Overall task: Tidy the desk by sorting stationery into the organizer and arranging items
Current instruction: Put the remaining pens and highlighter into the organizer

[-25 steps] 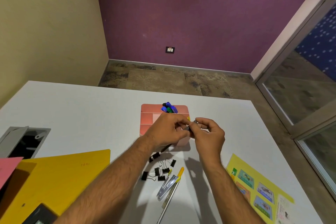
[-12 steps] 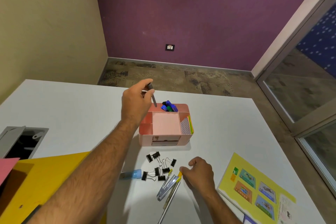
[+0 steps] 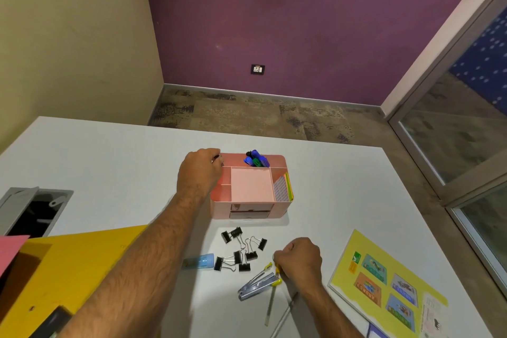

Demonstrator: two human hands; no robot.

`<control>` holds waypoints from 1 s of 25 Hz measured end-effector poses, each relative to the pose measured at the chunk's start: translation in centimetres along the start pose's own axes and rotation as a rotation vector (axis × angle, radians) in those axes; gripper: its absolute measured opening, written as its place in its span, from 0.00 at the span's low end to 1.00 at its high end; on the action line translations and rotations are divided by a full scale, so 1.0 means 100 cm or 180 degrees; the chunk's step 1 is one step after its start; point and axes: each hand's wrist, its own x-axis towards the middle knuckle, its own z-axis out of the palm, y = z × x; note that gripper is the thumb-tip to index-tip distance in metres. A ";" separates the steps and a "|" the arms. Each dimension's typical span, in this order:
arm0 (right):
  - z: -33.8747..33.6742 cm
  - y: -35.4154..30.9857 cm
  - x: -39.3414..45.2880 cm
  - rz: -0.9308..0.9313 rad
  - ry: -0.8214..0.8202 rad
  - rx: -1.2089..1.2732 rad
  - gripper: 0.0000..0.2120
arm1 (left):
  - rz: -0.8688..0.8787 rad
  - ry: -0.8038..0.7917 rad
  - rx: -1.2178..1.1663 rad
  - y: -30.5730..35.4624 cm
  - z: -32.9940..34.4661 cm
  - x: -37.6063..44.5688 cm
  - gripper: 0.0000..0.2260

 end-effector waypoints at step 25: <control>-0.069 -0.054 -0.014 -0.0495 0.0633 0.2689 0.06 | 0.1524 -0.0682 -0.0562 0.054 0.000 -0.046 0.08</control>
